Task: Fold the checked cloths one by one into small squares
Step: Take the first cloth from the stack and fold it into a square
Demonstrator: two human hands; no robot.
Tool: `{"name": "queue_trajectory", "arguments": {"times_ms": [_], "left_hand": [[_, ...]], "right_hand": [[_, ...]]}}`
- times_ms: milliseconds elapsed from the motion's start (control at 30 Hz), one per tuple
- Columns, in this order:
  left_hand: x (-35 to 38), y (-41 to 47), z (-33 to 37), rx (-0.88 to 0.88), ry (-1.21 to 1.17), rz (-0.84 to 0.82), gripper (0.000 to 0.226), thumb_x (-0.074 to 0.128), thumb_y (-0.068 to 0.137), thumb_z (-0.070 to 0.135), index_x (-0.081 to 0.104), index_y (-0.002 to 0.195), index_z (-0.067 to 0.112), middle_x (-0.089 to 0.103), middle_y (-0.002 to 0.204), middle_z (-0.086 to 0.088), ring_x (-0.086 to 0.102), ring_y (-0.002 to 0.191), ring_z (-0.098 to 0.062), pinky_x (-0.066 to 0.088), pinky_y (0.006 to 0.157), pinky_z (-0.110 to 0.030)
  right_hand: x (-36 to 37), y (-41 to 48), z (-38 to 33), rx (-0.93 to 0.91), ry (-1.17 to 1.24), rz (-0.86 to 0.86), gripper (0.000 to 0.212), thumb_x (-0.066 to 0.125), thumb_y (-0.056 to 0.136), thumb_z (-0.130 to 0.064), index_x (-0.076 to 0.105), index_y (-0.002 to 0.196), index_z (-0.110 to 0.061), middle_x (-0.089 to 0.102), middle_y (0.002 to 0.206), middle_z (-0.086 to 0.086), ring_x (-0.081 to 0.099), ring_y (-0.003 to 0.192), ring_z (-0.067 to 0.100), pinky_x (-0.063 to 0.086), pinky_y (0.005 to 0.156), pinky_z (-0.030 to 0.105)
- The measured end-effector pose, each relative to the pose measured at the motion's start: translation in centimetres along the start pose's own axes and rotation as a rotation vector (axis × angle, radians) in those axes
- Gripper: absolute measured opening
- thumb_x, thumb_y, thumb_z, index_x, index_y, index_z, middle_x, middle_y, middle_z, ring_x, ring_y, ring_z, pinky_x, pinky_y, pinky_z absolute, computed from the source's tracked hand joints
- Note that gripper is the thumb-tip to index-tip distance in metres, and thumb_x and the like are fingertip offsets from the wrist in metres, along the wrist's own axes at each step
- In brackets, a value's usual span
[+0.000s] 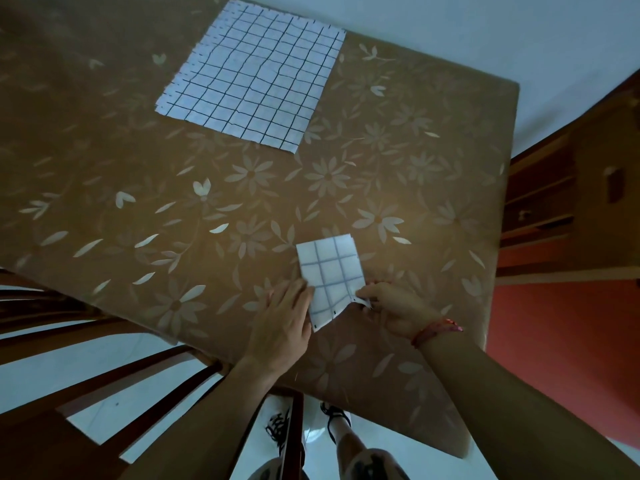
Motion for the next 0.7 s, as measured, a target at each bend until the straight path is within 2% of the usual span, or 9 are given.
{"name": "queue_trajectory", "arguments": {"times_ms": [67,167,233,267,367,500,567,667,700], "left_hand": [[-0.1,0.1,0.0,0.015,0.008,0.029,0.048,0.075,0.07,0.015,0.059,0.116,0.01,0.058,0.124,-0.008,0.052,0.116,-0.027,0.033,0.104,-0.041],[-0.2,0.3,-0.2,0.018,0.0,0.025,0.041,0.075,0.069,0.011,0.062,0.108,0.01,0.062,0.118,-0.007,0.056,0.112,-0.027,0.045,0.098,-0.05],[-0.1,0.4,-0.5,0.013,-0.025,0.009,0.034,0.077,0.071,0.014,0.063,0.102,0.012,0.064,0.111,-0.003,0.057,0.11,-0.025,0.045,0.096,-0.05],[0.0,0.3,-0.6,0.013,-0.031,0.001,0.031,0.077,0.072,0.014,0.064,0.1,0.013,0.064,0.109,-0.001,0.057,0.109,-0.023,0.045,0.096,-0.049],[0.1,0.2,-0.8,0.009,-0.056,-0.012,0.029,0.076,0.073,0.014,0.065,0.099,0.015,0.065,0.108,0.001,0.056,0.109,-0.021,0.043,0.096,-0.045],[0.1,0.1,-1.3,-0.025,-0.121,0.01,0.032,0.079,0.07,0.01,0.067,0.1,0.014,0.068,0.107,0.002,0.058,0.106,-0.021,0.033,0.095,-0.036],[0.1,0.2,-1.7,-0.062,-0.163,0.01,0.035,0.081,0.069,0.009,0.067,0.101,0.013,0.069,0.105,0.002,0.06,0.105,-0.021,0.032,0.093,-0.033],[0.1,0.4,-2.3,-0.148,-0.251,0.023,0.035,0.082,0.07,0.01,0.068,0.103,0.013,0.07,0.101,0.002,0.062,0.101,-0.022,0.033,0.091,-0.033],[0.0,0.5,-2.4,-0.189,-0.286,0.028,0.032,0.081,0.073,0.011,0.069,0.103,0.013,0.07,0.1,0.002,0.062,0.1,-0.02,0.035,0.092,-0.035]], "right_hand": [[0.4,-0.3,0.2,0.008,0.021,-0.029,0.01,0.058,0.089,0.004,0.061,0.086,-0.006,0.063,0.078,0.008,0.058,0.062,0.015,0.046,0.041,0.019],[0.5,-0.4,0.4,0.002,0.037,-0.048,0.016,0.059,0.086,0.008,0.058,0.092,-0.008,0.069,0.092,0.016,0.066,0.06,0.019,0.046,0.042,0.021],[0.3,-0.5,0.2,-0.031,-0.036,-0.029,0.037,0.059,0.083,0.01,0.052,0.112,-0.011,0.068,0.106,0.022,0.068,0.06,0.025,0.047,0.044,0.024],[0.1,-0.7,0.0,-0.061,-0.117,-0.009,0.044,0.059,0.081,0.01,0.049,0.116,-0.016,0.067,0.108,0.021,0.069,0.06,0.026,0.048,0.045,0.025],[-0.2,-1.3,-1.1,-0.145,-0.385,0.039,0.046,0.053,0.081,0.007,0.054,0.115,-0.025,0.062,0.101,0.01,0.065,0.065,0.023,0.053,0.049,0.029],[-0.2,-1.6,-1.5,-0.179,-0.59,-0.005,0.046,0.042,0.083,0.009,0.066,0.111,-0.02,0.068,0.09,0.002,0.066,0.064,0.018,0.053,0.058,0.032],[-0.2,-1.6,-1.5,-0.244,-0.676,-0.031,0.055,0.039,0.08,0.017,0.064,0.117,-0.014,0.07,0.092,0.001,0.069,0.07,0.016,0.055,0.058,0.026],[-0.3,-1.4,-1.8,-0.385,-0.833,-0.023,0.055,0.049,0.077,0.018,0.065,0.121,-0.011,0.072,0.095,-0.001,0.071,0.082,0.012,0.06,0.078,0.027],[-0.3,-1.4,-2.0,-0.43,-0.913,-0.008,0.052,0.053,0.079,0.014,0.066,0.121,-0.013,0.072,0.097,-0.002,0.069,0.084,0.008,0.057,0.082,0.023]]}}
Point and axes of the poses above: each hand's wrist, its own y-axis towards the middle knuckle, its own x-axis out of the palm, z = x × y, the point moved 8 cm from there along y, towards the middle knuckle
